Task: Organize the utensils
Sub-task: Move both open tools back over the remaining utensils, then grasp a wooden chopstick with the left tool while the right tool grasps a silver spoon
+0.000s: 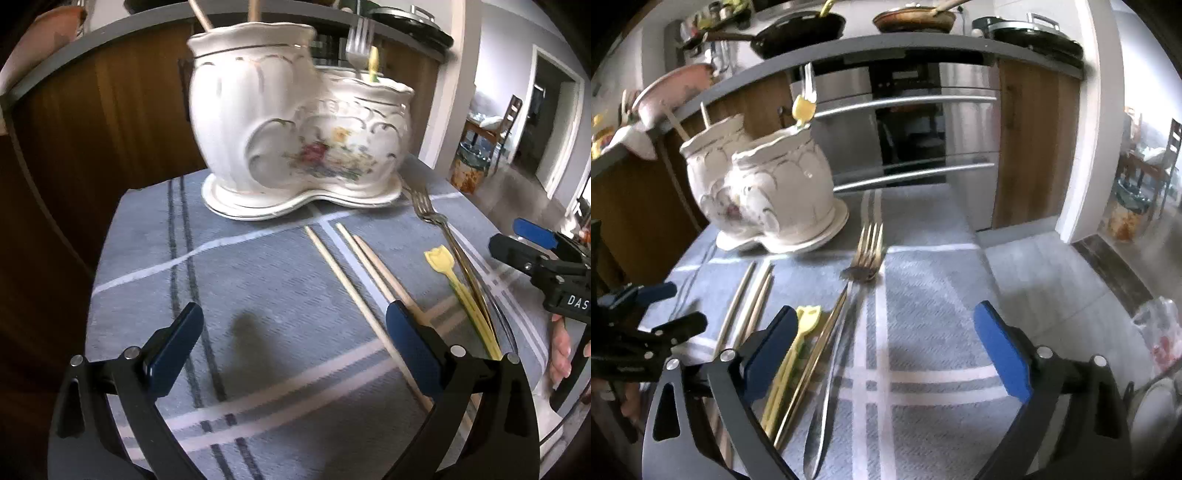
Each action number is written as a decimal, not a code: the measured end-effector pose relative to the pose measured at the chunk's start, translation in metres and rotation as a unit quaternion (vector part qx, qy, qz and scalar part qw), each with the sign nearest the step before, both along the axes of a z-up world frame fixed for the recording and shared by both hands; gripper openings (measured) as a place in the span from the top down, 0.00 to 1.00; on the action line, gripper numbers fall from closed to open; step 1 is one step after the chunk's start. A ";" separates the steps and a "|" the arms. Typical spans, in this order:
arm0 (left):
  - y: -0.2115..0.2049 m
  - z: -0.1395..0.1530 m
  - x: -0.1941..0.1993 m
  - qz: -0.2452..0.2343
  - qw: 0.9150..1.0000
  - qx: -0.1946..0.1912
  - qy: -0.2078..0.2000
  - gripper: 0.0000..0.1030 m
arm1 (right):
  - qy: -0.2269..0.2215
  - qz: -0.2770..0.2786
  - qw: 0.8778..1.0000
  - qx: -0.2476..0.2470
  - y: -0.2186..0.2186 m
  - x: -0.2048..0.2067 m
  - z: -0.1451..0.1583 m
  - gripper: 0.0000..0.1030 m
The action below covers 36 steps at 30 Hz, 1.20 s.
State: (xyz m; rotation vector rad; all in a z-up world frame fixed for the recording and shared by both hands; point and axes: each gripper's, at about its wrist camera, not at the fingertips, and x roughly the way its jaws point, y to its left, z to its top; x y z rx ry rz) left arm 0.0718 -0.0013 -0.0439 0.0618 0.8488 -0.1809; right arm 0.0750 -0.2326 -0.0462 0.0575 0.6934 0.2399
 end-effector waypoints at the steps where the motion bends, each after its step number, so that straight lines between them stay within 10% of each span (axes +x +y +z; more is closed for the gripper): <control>1: -0.003 -0.001 -0.001 -0.004 1.000 0.000 0.002 0.05 | 0.007 0.006 1.000 -0.003 0.002 0.000 -0.002 0.13; 7: -0.013 -0.004 -0.006 -0.023 1.000 0.000 0.012 0.06 | 0.032 0.022 0.999 -0.008 0.008 0.000 -0.008 0.49; 14: -0.024 -0.009 -0.009 -0.058 0.998 0.001 0.028 0.31 | 0.059 0.043 0.997 0.002 0.009 0.002 -0.011 0.73; 26: -0.022 -0.002 -0.011 -0.089 0.995 -0.008 0.043 0.86 | 0.072 0.060 0.996 -0.002 0.016 0.006 -0.011 0.81; 36: -0.016 -0.004 0.010 -0.063 0.996 0.004 0.067 0.87 | 0.093 0.055 0.994 0.001 0.021 0.036 -0.008 0.81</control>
